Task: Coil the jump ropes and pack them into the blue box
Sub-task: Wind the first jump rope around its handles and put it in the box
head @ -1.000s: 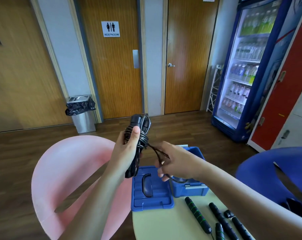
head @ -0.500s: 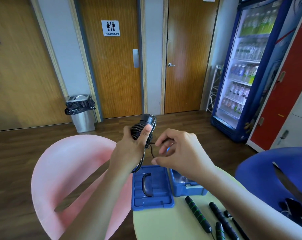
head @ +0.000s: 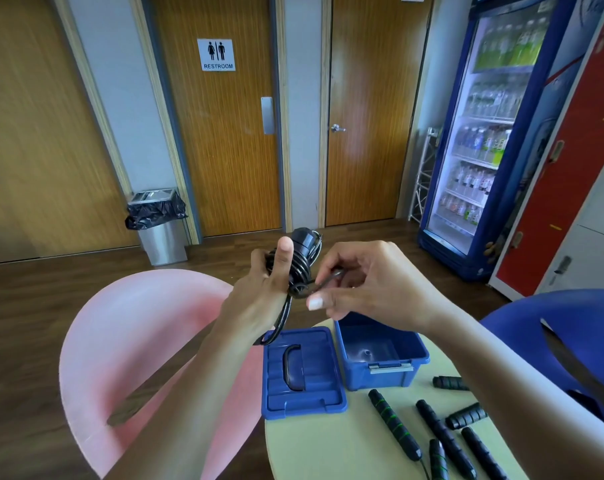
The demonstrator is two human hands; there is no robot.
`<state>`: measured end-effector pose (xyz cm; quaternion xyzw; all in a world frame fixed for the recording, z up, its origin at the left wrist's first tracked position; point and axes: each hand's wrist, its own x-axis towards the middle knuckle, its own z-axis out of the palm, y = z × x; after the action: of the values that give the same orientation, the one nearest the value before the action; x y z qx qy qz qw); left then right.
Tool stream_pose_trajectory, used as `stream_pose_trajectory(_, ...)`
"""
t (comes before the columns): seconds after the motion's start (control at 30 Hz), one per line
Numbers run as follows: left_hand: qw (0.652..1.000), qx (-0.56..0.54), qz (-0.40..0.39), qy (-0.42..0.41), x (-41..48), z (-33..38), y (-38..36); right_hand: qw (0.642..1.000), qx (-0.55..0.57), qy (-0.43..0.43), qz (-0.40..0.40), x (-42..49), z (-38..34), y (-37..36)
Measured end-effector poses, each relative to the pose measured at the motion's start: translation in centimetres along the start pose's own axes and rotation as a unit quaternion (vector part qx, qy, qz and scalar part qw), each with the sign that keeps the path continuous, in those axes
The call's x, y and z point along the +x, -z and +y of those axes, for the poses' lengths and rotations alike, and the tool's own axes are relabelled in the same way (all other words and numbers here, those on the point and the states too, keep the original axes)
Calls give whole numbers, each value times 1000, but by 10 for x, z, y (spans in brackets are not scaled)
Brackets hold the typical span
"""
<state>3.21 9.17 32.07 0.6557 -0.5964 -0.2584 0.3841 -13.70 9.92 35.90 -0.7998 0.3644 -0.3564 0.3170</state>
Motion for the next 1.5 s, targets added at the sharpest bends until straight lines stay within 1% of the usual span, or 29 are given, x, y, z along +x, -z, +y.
stream_pose_trajectory(0.07, 1000, -25, -11, 1, -2, 2, 2, 999, -7, -1, 44, 1, 0, 0)
stream_pose_trajectory(0.23, 992, -112, -60, 14, 10, -5, -9, 982, -72, 39, 170, 8, 0, -6)
stream_pose_trajectory(0.3, 994, -80, -79, 2, 6, -5, -8, 979, -59, 31, 190, 12, 0, -1)
stream_pose_trajectory(0.43, 996, 4, -90, -11, -7, 4, -2, 986, -49, 46, 155, 17, -2, 1)
stream_pose_trajectory(0.5, 997, 40, -64, -11, -8, 6, -3, 988, -66, 72, 124, 18, -3, 0)
stream_pose_trajectory(0.6, 993, 109, -37, -21, -7, 6, -5, 988, -89, 113, 47, 18, -6, 0)
stream_pose_trajectory(0.67, 988, 144, -26, -39, -7, 4, -5, 988, -102, 111, 14, 18, -7, 0)
stream_pose_trajectory(0.7, 987, 153, -23, -46, -7, 2, -6, 989, -104, 100, 12, 19, -7, -1)
stream_pose_trajectory(0.73, 986, 160, -21, -52, -7, 1, -7, 991, -102, 85, 23, 19, -6, -2)
stream_pose_trajectory(0.8, 982, 177, -13, -65, -6, -1, -9, 992, -89, 55, 70, 19, -4, -7)
stream_pose_trajectory(0.9, 977, 196, -2, -80, -5, -1, -12, 989, -53, 35, 131, 17, 2, -15)
stream_pose_trajectory(0.93, 976, 197, -4, -88, -4, -1, -13, 990, -39, 37, 133, 16, 3, -16)
stream_pose_trajectory(1.0, 975, 197, -15, -99, -1, -4, -14, 993, -21, 48, 102, 15, 6, -14)
stream_pose_trajectory(1.1, 978, 178, -38, -106, 1, -10, -14, 997, -39, 57, 41, 13, 4, -2)
stream_pose_trajectory(1.17, 978, 169, -48, -110, 1, -10, -14, 997, -42, 57, 33, 12, 3, 8)
stream_pose_trajectory(1.33, 979, 160, -44, -115, 2, -4, -13, 986, -85, 62, 131, 14, 6, 15)
stream_pose_trajectory(1.43, 979, 155, -46, -121, 3, -1, -13, 981, -48, 16, 186, 16, 11, 16)
stream_pose_trajectory(1.5, 980, 150, -41, -123, 3, 0, -13, 978, -32, -16, 204, 16, 14, 18)
